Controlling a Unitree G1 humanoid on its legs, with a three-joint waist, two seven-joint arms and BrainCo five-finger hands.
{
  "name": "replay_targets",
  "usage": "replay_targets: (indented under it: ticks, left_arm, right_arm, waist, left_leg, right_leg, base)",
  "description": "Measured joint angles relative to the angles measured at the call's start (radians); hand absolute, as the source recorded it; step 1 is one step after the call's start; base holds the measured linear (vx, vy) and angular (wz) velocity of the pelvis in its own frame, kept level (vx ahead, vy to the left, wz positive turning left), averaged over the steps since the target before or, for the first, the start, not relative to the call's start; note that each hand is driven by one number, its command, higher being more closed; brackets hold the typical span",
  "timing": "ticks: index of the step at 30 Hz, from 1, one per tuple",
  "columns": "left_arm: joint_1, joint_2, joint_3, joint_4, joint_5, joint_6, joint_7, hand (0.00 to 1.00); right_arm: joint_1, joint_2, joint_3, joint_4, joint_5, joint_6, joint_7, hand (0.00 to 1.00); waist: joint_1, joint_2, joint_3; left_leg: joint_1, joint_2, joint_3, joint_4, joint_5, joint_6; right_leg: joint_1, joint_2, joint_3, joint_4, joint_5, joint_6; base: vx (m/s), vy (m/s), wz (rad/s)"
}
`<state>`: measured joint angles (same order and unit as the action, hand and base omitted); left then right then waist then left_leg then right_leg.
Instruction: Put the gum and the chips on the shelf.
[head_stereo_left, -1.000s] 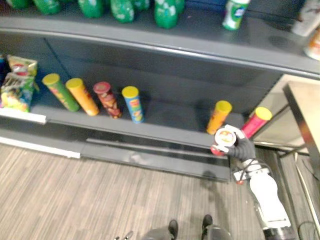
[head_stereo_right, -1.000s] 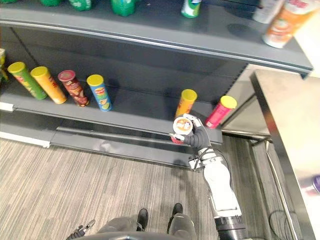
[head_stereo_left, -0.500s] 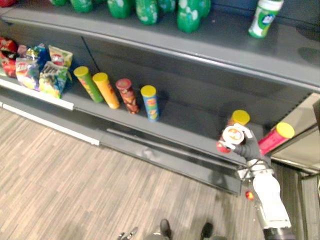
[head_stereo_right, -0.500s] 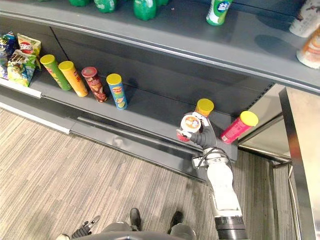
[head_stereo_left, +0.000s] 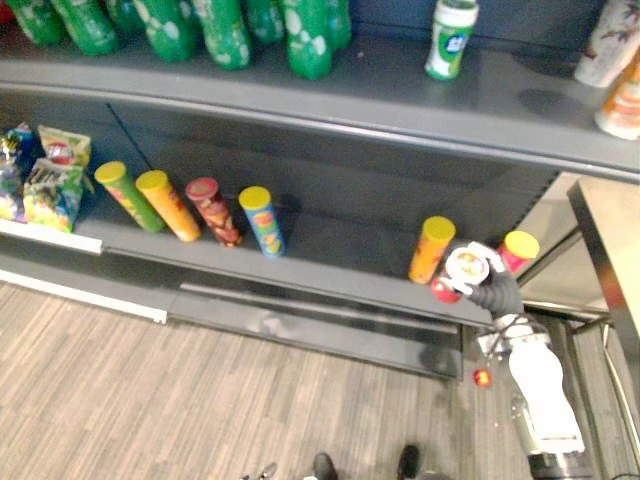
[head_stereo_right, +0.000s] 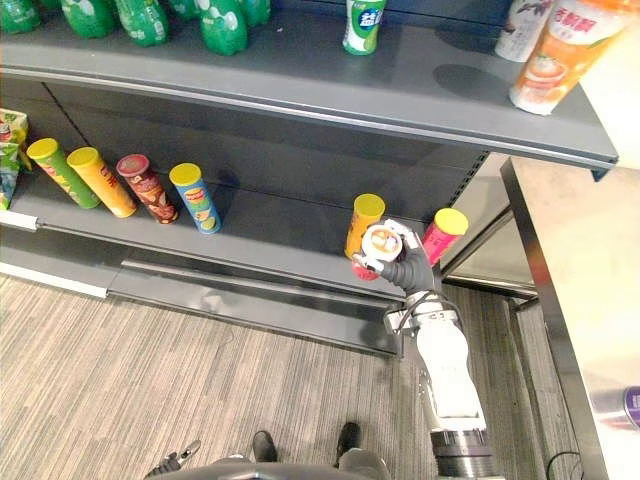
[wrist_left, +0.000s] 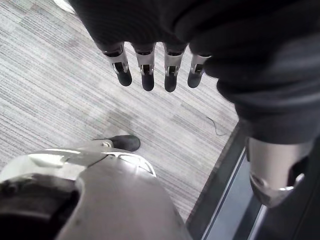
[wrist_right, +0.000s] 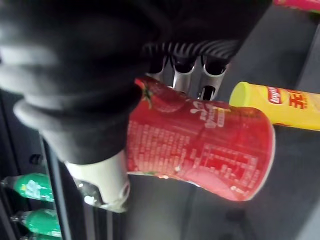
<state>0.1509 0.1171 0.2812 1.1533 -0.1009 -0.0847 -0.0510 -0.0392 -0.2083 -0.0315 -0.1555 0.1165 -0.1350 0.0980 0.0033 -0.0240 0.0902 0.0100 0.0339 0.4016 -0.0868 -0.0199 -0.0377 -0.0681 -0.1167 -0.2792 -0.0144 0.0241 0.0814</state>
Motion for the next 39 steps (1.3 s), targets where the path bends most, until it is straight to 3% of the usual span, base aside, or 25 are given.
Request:
replay_targets:
  ticks: [16, 24, 31, 39]
  left_arm:
    - [0.002, 0.005, -0.001, 0.039, 0.007, 0.001, -0.005, 0.0]
    - [0.003, 0.013, -0.022, 0.039, 0.008, 0.003, -0.017, 0.0]
    - [0.01, 0.02, -0.023, 0.038, 0.006, 0.009, -0.022, 0.0]
    - [0.01, 0.025, -0.041, 0.036, -0.007, 0.012, -0.031, 0.0]
  right_arm:
    - [-0.235, -0.166, 0.001, -0.078, 0.14, 0.006, 0.001, 1.0]
    - [-0.39, -0.248, 0.042, -0.058, 0.17, 0.037, 0.015, 1.0]
    - [-0.614, -0.289, 0.085, 0.111, 0.179, 0.043, -0.016, 1.0]
    - [-0.867, -0.359, 0.173, 0.387, 0.23, 0.108, -0.026, 1.0]
  waist:
    - [-0.003, -0.007, -0.013]
    - [-0.002, -0.012, -0.019]
    - [0.0, -0.026, -0.034]
    - [0.017, -0.029, -0.035]
  left_leg:
    - [0.015, 0.015, 0.021, -0.006, 0.017, 0.018]
    - [0.014, 0.015, 0.02, -0.012, 0.029, 0.021]
    - [0.015, 0.016, 0.019, -0.01, 0.03, 0.022]
    - [0.015, 0.016, 0.019, -0.012, 0.031, 0.023]
  right_leg:
    - [0.003, 0.024, 0.037, -0.024, 0.039, -0.023]
    - [0.009, 0.027, 0.036, -0.039, 0.046, -0.025]
    - [0.021, 0.031, 0.035, -0.062, 0.064, -0.028]
    - [0.021, 0.032, 0.036, -0.063, 0.066, -0.028]
  base:
    - [-0.07, -0.028, -0.08]
    - [-0.01, -0.004, 0.0]
    - [0.0, -0.003, 0.01]
    - [0.0, 0.0, 0.0]
